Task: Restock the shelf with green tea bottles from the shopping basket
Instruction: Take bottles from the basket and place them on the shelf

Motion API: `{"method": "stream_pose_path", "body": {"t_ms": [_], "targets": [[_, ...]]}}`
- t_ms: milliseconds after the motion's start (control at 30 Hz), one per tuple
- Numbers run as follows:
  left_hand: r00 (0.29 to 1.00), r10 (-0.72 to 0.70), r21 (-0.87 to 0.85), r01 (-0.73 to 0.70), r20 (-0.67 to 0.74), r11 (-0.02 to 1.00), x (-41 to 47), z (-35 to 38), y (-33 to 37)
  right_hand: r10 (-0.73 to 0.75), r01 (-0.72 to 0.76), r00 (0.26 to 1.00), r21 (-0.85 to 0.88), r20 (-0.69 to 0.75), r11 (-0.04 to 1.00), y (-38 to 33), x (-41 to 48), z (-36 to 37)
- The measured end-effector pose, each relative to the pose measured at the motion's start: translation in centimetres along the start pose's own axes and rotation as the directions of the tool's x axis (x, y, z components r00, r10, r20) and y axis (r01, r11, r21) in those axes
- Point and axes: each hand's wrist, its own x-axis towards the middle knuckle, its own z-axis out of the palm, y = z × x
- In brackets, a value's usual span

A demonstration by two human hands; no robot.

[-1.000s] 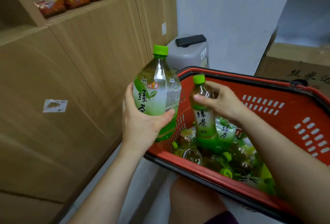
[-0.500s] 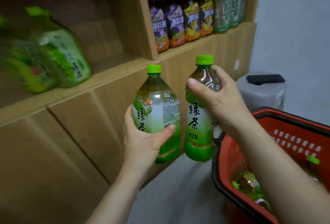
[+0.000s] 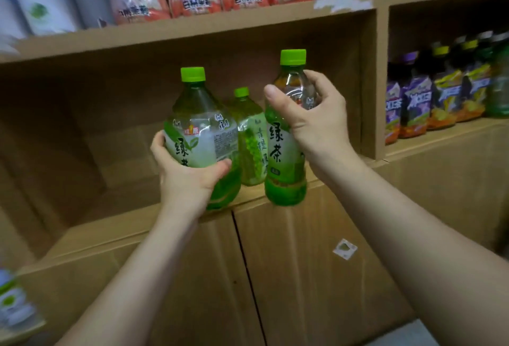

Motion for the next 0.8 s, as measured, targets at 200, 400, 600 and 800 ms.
{"method": "stream_pose_path", "body": {"t_ms": [200, 400, 600, 800], "targets": [[0.998, -0.056, 0.053, 0.056, -0.015, 0.997, 3.2, -0.9, -4.7, 0.02, -0.017, 0.998, -0.05, 0.058, 0.999, 4.3, 0.9, 6.7], [0.998, -0.058, 0.131, 0.059, -0.009, 0.99, 4.3, -1.7, -7.3, 0.047, -0.002, 0.976, -0.21, 0.213, 0.978, 7.5, 0.3, 7.8], [0.999, -0.035, 0.289, 0.044, -0.034, 0.956, 4.9, -1.4, -7.2, 0.047, 0.022, 0.981, -0.34, 0.191, 0.94, 8.3, -0.6, 7.4], [0.992, -0.059, 0.422, 0.103, -0.116, 0.901, 6.6, -0.8, -7.8, 0.205, -0.117, 0.941, -0.31, 0.27, 0.943, 9.3, -1.1, 6.0]]}}
